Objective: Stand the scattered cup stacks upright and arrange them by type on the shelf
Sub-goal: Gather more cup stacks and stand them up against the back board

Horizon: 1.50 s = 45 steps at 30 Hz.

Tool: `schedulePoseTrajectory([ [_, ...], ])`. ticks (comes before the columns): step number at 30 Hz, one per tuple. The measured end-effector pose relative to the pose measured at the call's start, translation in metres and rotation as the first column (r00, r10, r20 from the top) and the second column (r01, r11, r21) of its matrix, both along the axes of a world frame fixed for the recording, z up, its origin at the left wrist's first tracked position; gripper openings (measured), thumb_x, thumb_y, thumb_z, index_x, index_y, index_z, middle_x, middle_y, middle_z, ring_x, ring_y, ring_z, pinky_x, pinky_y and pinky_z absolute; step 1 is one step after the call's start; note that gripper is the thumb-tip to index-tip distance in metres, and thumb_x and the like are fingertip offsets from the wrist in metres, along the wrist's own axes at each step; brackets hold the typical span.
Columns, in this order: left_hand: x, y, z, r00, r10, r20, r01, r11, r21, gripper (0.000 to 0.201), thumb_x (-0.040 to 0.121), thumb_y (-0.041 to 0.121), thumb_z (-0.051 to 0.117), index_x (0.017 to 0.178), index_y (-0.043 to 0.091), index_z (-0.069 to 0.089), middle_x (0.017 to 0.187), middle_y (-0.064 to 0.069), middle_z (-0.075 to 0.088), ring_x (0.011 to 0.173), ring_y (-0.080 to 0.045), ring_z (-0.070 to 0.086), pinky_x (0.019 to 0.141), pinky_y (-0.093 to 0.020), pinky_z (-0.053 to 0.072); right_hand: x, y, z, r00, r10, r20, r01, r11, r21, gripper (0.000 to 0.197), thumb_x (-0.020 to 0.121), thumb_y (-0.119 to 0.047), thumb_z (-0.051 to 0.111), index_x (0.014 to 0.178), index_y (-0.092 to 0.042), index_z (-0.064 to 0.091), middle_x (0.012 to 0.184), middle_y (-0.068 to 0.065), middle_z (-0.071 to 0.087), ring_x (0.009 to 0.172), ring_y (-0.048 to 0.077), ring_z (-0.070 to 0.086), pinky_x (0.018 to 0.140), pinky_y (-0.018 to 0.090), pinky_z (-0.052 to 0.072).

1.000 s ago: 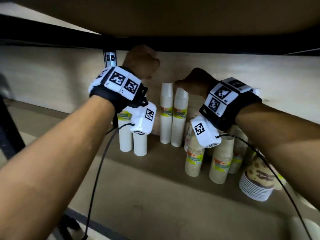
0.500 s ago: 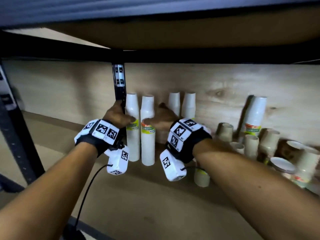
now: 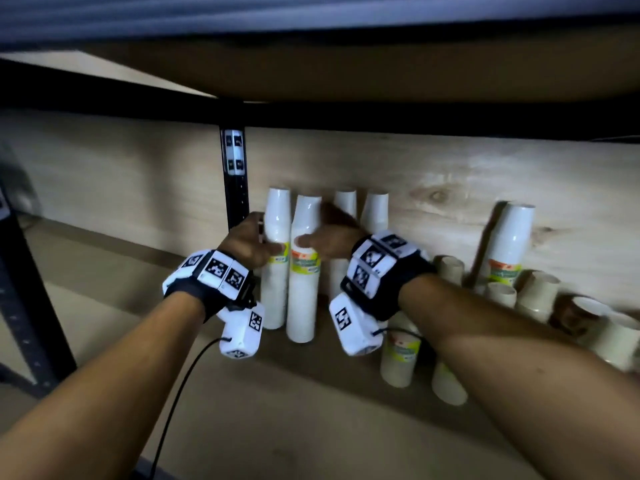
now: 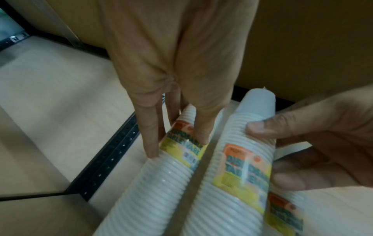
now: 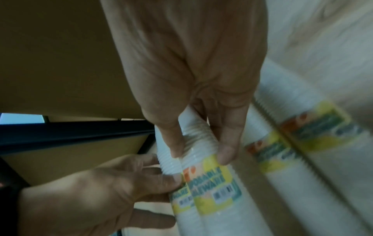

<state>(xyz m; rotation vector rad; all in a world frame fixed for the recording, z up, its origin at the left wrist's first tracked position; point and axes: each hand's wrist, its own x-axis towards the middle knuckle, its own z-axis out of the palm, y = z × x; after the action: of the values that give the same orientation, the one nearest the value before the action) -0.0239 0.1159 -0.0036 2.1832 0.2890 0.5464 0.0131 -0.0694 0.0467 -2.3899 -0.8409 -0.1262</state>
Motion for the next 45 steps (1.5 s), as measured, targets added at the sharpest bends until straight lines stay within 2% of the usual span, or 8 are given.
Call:
schedulePoseTrajectory([
  [2, -0.004, -0.018, 0.01, 0.999, -0.046, 0.016, 0.046, 0.999, -0.011, 0.065, 0.069, 0.029, 0.081, 0.124, 0.011, 0.051, 0.109, -0.005, 0.064, 0.102, -0.029, 0.064, 0.089, -0.048, 0.053, 0.005, -0.014, 0.011, 0.999, -0.019, -0.04, 0.018, 0.999, -0.028, 0.071, 0.076, -0.037, 0.077, 0.131, -0.003, 0.048, 0.126, 0.016, 0.058, 0.114, 0.033, 0.06, 0.083, 0.037, 0.051],
  [5, 0.002, -0.044, 0.017, 0.996, -0.078, 0.036, 0.079, 0.997, -0.018, 0.061, 0.078, 0.018, 0.077, 0.13, 0.011, 0.046, 0.118, -0.01, 0.061, 0.106, -0.031, 0.061, 0.088, -0.048, 0.053, 0.009, -0.037, 0.017, 0.994, -0.107, 0.0, 0.106, 0.989, -0.103, 0.063, 0.078, -0.039, 0.074, 0.125, -0.003, 0.05, 0.119, 0.013, 0.059, 0.107, 0.03, 0.061, 0.071, 0.03, 0.043],
  [9, 0.015, -0.066, 0.01, 0.989, -0.124, 0.076, 0.129, 0.99, -0.064, 0.063, 0.078, 0.019, 0.078, 0.131, 0.014, 0.044, 0.118, -0.008, 0.06, 0.107, -0.029, 0.061, 0.089, -0.05, 0.053, 0.013, -0.06, 0.017, 0.982, -0.188, 0.016, 0.188, 0.979, -0.072, 0.068, 0.077, -0.032, 0.075, 0.13, -0.002, 0.045, 0.123, 0.014, 0.058, 0.108, 0.032, 0.062, 0.08, 0.036, 0.054],
  [12, 0.026, -0.078, 0.005, 0.984, -0.151, 0.093, 0.158, 0.984, -0.081, 0.065, 0.077, 0.018, 0.078, 0.132, 0.013, 0.044, 0.116, -0.007, 0.06, 0.107, -0.029, 0.061, 0.088, -0.049, 0.054, 0.013, -0.072, 0.018, 0.974, -0.227, 0.014, 0.227, 0.973, -0.04, 0.066, 0.079, -0.027, 0.074, 0.133, -0.001, 0.045, 0.129, 0.015, 0.055, 0.116, 0.031, 0.056, 0.088, 0.036, 0.052],
  [25, 0.035, -0.081, -0.001, 0.977, -0.201, 0.077, 0.206, 0.976, -0.075, 0.068, 0.078, 0.014, 0.076, 0.135, 0.016, 0.038, 0.119, -0.006, 0.055, 0.11, -0.032, 0.06, 0.091, -0.054, 0.051, 0.005, -0.077, 0.018, 0.968, -0.245, -0.055, 0.248, 0.967, 0.062, 0.051, 0.079, -0.017, 0.074, 0.122, 0.004, 0.053, 0.124, 0.018, 0.057, 0.112, 0.033, 0.059, 0.091, 0.043, 0.054],
  [35, 0.033, -0.084, -0.004, 0.964, -0.251, 0.086, 0.254, 0.967, -0.029, 0.066, 0.084, 0.012, 0.071, 0.14, 0.015, 0.037, 0.125, -0.003, 0.056, 0.11, -0.023, 0.059, 0.08, -0.032, 0.051, 0.006, -0.073, 0.015, 0.966, -0.234, -0.111, 0.246, 0.962, 0.116, 0.049, 0.077, -0.019, 0.075, 0.117, 0.002, 0.056, 0.115, 0.016, 0.062, 0.105, 0.031, 0.064, 0.085, 0.043, 0.057],
  [42, 0.031, -0.082, -0.003, 0.964, -0.261, 0.057, 0.264, 0.963, -0.051, 0.068, 0.087, 0.013, 0.068, 0.143, 0.016, 0.03, 0.135, -0.007, 0.051, 0.119, -0.026, 0.055, 0.092, -0.04, 0.05, 0.003, -0.071, 0.02, 0.972, -0.228, -0.06, 0.23, 0.973, 0.029, 0.051, 0.081, -0.018, 0.072, 0.123, 0.004, 0.053, 0.124, 0.019, 0.058, 0.112, 0.032, 0.061, 0.094, 0.041, 0.053],
  [45, 0.032, -0.083, 0.001, 0.963, -0.264, 0.048, 0.266, 0.962, -0.055, 0.068, 0.085, 0.013, 0.069, 0.143, 0.015, 0.032, 0.136, -0.009, 0.051, 0.118, -0.028, 0.056, 0.09, -0.04, 0.05, 0.001, -0.073, 0.022, 0.973, -0.222, -0.064, 0.223, 0.975, 0.014, 0.046, 0.082, -0.016, 0.071, 0.121, 0.003, 0.054, 0.123, 0.018, 0.059, 0.111, 0.031, 0.062, 0.093, 0.039, 0.053],
])
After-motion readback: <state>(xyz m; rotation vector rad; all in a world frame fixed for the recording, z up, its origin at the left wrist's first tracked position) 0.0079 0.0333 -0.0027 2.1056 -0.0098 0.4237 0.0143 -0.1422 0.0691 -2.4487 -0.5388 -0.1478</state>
